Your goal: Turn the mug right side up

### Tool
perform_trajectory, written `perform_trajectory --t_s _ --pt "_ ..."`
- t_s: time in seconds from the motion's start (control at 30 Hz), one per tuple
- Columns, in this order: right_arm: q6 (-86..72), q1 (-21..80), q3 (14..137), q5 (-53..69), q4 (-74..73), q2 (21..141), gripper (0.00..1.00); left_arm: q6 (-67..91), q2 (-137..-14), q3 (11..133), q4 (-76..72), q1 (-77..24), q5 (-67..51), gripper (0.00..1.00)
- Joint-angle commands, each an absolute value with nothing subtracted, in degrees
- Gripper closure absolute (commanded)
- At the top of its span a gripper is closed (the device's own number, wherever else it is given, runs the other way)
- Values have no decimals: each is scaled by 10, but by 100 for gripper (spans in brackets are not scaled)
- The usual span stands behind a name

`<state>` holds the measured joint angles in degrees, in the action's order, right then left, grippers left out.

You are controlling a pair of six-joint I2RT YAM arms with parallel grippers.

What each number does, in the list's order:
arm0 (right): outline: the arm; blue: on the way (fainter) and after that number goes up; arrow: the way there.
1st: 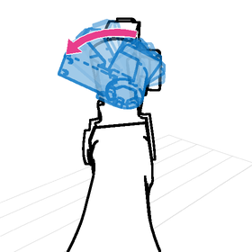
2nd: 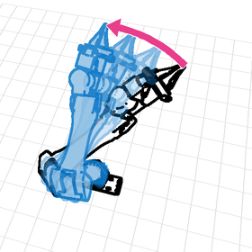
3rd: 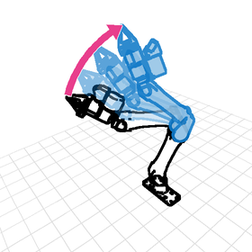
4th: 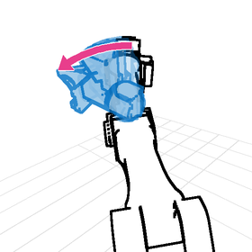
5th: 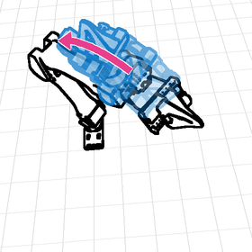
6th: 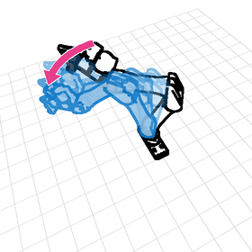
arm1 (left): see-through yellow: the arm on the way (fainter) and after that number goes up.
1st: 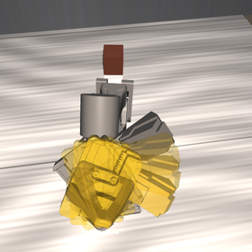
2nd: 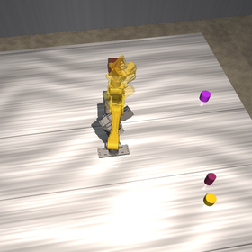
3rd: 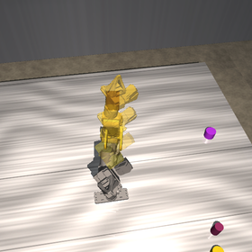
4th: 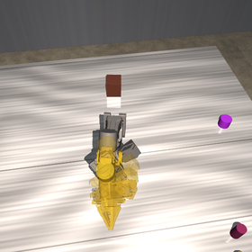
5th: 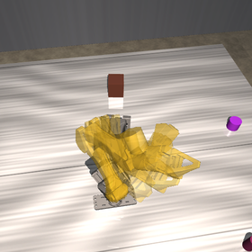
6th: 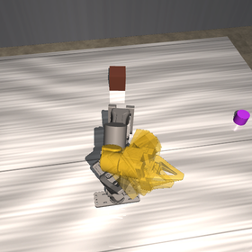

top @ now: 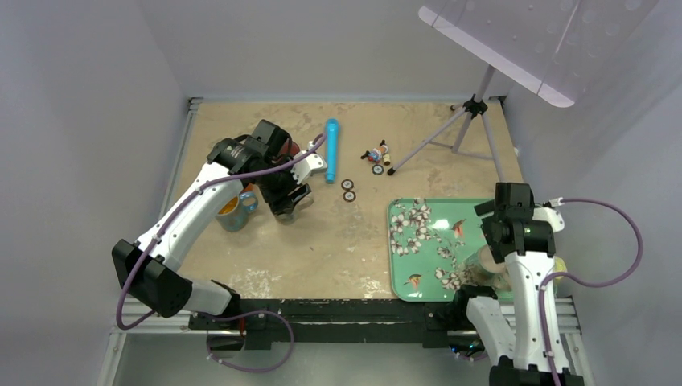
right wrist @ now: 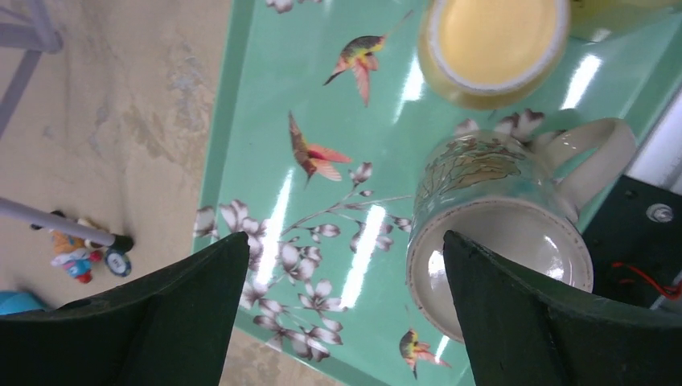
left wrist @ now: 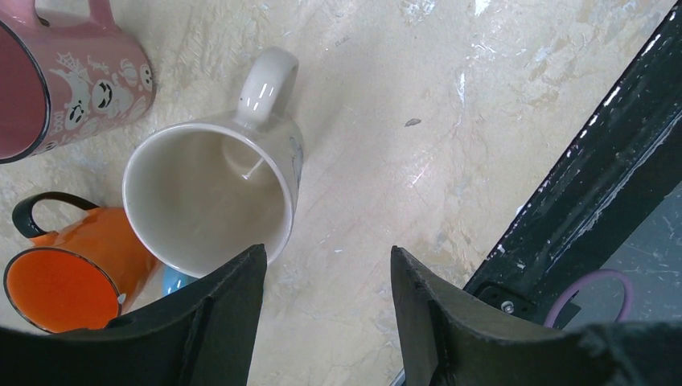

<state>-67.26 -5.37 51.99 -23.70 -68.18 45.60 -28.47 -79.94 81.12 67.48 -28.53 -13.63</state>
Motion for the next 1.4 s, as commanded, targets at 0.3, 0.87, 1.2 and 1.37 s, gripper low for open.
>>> perform_trajectory --t_s 0.3,0.87,1.2,1.37 --pt "-585 -29 462 36 -490 530 5 -283 -802 838 680 -283 -142 37" --pt "-578 -50 654 -78 -617 589 1 -287 -789 816 671 -283 -146 37" --pt "-624 -168 591 -102 -621 622 5 -290 -770 792 665 -283 -133 37" --pt "-641 -177 518 -46 -572 658 12 -284 -763 782 660 -283 -131 37"
